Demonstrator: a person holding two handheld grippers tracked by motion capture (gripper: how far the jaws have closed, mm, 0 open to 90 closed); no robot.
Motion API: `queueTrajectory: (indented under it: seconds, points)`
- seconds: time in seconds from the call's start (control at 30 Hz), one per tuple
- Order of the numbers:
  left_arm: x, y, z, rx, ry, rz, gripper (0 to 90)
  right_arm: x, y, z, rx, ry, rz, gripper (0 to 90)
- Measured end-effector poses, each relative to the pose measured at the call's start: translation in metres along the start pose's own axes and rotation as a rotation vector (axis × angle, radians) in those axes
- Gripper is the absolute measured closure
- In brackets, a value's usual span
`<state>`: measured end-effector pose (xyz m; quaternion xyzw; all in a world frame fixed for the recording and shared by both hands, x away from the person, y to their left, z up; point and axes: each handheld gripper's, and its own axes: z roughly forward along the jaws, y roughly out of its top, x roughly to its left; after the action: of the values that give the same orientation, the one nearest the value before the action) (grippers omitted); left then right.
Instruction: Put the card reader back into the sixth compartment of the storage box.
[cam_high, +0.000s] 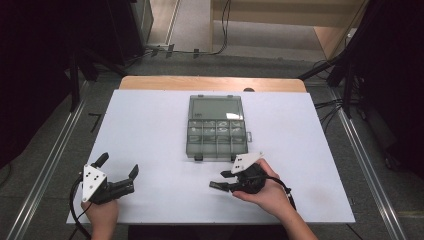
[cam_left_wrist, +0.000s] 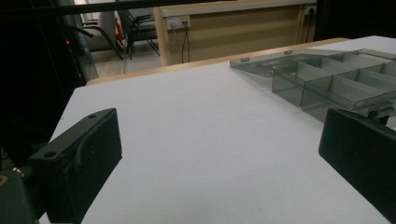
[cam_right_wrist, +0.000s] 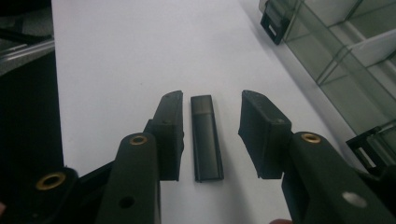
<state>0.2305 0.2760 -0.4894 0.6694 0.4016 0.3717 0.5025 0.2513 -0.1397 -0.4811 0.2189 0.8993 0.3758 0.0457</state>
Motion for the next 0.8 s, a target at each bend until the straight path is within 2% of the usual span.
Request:
queueTrajectory:
  seconds: [0.27,0.4,0.6,0.8]
  points:
    - [0.0,0.0,0.0,0.002,0.001,-0.001,0.0,0.0,-0.003,0.009,0.063,-0.002,0.009,62.6]
    - [0.0,0.0,0.0,0.003,0.001,0.001,0.0,0.0,-0.005,0.014,0.084,0.009,0.003,64.5]
    - [0.0,0.0,0.0,0.002,0.001,-0.001,0.0,0.001,-0.006,0.02,0.122,0.002,-0.007,65.5]
    - [0.0,0.0,0.0,0.003,0.001,0.001,0.0,0.002,-0.009,0.023,0.122,-0.012,-0.022,68.4]
